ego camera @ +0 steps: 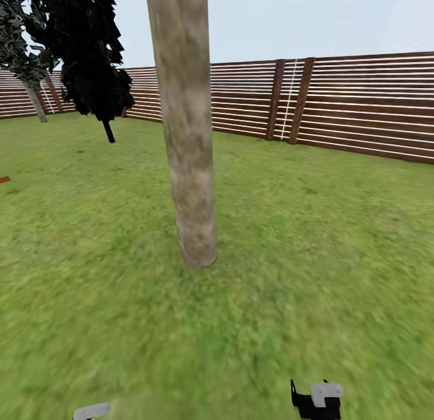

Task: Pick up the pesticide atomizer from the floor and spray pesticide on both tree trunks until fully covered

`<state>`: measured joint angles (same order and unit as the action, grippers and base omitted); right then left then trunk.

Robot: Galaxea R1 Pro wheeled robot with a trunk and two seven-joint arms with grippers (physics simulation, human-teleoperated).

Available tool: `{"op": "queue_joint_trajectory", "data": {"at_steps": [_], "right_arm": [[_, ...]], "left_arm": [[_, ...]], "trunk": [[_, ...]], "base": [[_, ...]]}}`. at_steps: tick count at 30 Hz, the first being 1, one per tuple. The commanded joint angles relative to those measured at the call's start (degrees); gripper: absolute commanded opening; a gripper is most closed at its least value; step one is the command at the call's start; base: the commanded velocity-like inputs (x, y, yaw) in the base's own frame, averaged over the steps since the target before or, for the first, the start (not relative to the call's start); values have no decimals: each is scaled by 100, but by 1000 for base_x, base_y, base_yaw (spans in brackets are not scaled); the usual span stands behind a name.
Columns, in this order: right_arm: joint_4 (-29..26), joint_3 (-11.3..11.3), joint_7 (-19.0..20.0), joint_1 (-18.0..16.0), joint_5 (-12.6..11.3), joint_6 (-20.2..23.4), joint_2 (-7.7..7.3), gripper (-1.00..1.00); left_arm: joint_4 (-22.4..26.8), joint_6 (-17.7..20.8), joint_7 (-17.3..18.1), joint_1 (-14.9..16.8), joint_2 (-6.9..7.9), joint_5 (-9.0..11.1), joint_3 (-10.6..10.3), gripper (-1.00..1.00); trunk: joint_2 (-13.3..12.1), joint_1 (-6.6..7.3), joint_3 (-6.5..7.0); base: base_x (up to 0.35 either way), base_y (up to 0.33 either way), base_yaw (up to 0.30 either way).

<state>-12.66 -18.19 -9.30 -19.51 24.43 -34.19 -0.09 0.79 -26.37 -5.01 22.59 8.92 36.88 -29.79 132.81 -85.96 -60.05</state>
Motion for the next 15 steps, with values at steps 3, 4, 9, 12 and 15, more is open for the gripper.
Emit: {"op": "queue_joint_trajectory", "data": {"at_steps": [3,4,9,12,15], "right_arm": [[0,0,-1,0,-5,0,26,100],[0,0,-2,0,-5,0,32,100],[-8,-7,-14,0,-15,0,13,100],[-16,-9,-19,0,-17,0,2,100],[-104,-9,-1,0,16,2,8,100]], "left_arm": [[0,1,0,0,12,2,6,-100],[0,2,0,0,13,3,6,-100],[0,-6,0,-71,27,17,6,-100],[28,-4,12,-93,13,-16,-32,-100],[103,11,63,-5,37,-687,-110,-100]], "trunk": [[0,0,0],[0,0,0],[0,0,0],[0,0,0],[0,0,0]], "base": [[338,0,0],[337,0,0],[228,0,0],[14,0,0],[0,0,0]]}}
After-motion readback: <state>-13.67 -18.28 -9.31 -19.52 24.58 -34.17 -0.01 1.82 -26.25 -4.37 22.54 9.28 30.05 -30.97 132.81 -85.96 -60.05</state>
